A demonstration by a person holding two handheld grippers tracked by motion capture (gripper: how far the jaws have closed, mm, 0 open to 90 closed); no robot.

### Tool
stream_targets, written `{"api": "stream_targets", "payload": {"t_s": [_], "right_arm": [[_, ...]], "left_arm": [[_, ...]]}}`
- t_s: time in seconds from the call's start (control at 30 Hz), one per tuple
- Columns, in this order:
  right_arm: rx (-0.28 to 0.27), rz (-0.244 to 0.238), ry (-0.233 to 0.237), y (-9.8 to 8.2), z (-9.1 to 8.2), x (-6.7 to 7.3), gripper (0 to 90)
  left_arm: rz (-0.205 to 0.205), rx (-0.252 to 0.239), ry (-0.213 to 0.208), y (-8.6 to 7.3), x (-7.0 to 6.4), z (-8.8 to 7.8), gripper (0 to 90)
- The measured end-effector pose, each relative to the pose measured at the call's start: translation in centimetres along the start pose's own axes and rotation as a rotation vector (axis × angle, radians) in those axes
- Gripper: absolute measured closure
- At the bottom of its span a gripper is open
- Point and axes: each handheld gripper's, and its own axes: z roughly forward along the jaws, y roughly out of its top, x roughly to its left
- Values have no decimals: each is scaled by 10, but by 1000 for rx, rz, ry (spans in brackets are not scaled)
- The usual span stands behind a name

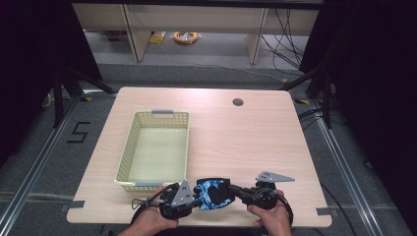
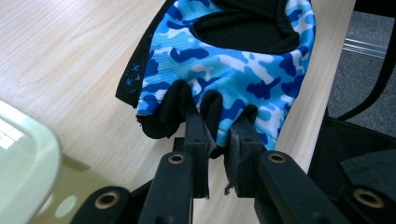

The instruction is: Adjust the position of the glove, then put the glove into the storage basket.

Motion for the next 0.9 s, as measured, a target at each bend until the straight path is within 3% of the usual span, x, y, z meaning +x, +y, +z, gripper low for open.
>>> {"api": "stream_targets", "payload": {"t_s": [0.03, 0.07, 0.1, 0.17, 0.27, 0.3, 0.33, 0.4, 0.43, 0.5, 0.53, 0.57, 0.63, 0.67, 0.77, 0.8, 0.9], "right_arm": [[9, 17, 10, 1, -1, 3, 875], [-8, -18, 2, 1, 0, 1, 874], [-7, -16, 0, 1, 0, 2, 874], [7, -7, -9, 2, -1, 3, 874], [-3, 21, 20, 4, -2, 9, 875], [-29, -22, 13, 6, -2, 6, 874], [-25, -7, 19, 7, -3, 9, 875], [-30, -26, 5, 9, -4, 9, 875], [-36, -27, 23, 11, -6, 12, 875], [-51, -49, 10, 13, -8, 13, 875], [-53, -27, 24, 15, -10, 17, 875], [-65, -55, 11, 18, -11, 17, 875], [-60, -58, 25, 22, -13, 22, 875], [-55, -35, 23, 25, -14, 27, 875], [-36, -55, 12, 39, -15, 36, 875], [-44, -91, 13, 45, -13, 37, 875], [-47, -122, 20, 60, -9, 44, 875]], "left_arm": [[-1, 0, 2, 0, 1, -1, 793], [-11, -6, -5, 0, 0, -1, 793], [-2, -5, 1, 1, 1, -2, 793], [8, -4, 6, 2, 1, -5, 794], [-1, -14, 8, 4, 1, -8, 795], [11, -12, 10, 5, 2, -10, 795], [5, -21, 6, 5, 2, -10, 796], [2, -30, 12, 8, 0, -14, 795], [25, -31, 15, 10, 0, -17, 795], [25, -37, 15, 13, -1, -21, 796], [36, -30, 17, 16, 0, -26, 795], [48, -40, 16, 17, 1, -28, 794], [38, -54, 22, 21, 4, -33, 794], [37, -48, 19, 23, 5, -37, 795], [39, -51, 35, 29, 13, -46, 795], [44, -48, 45, 31, 16, -50, 795], [43, -50, 59, 36, 26, -63, 795]]}}
